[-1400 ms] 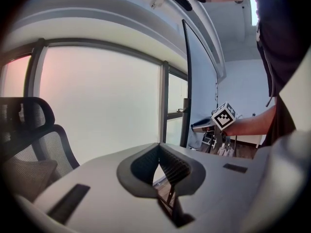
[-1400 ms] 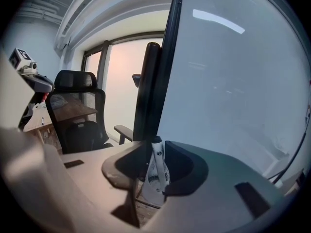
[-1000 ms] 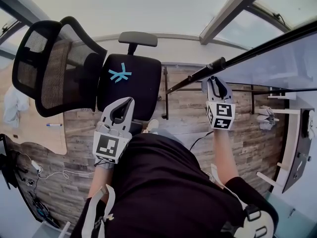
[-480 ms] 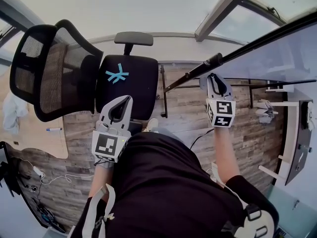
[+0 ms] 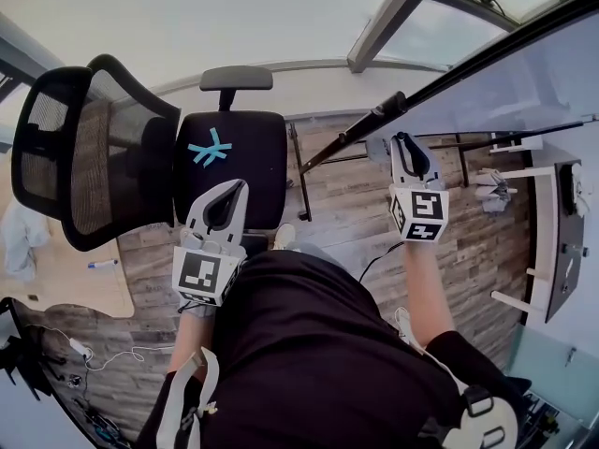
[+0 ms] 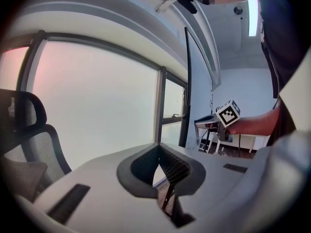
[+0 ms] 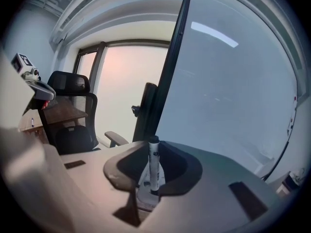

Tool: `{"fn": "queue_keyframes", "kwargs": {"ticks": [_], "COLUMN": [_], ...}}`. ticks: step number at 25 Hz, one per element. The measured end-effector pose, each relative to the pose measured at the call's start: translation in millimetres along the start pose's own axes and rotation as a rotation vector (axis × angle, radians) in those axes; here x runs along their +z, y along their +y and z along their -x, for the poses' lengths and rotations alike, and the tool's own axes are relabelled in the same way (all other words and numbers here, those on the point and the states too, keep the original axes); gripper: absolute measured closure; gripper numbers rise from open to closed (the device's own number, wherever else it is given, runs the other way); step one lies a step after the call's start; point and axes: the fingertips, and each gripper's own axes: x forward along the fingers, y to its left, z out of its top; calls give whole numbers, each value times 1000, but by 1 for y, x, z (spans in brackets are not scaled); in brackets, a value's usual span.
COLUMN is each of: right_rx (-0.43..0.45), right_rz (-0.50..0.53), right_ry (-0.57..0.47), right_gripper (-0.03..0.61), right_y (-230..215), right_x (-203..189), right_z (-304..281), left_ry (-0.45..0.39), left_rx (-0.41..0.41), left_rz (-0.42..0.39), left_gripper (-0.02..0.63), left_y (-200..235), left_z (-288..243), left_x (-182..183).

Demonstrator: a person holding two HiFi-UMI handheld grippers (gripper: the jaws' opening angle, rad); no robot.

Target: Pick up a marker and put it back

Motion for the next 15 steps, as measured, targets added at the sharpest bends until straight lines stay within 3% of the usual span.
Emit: {"fn": "queue_keyframes", "kwargs": {"ticks": [15], "right_rx": [-107], "right_rz": [-46], "right_ry": [-101], "right_gripper": [498], "right_y": [9], "right_x": [63], "right_z": [64], "left_ry": [-27], "left_rx": [-184], "left_rz": [36], "left_gripper": [605], "left_y": [-5], "left_z": [-12], "left_x": [8]}}
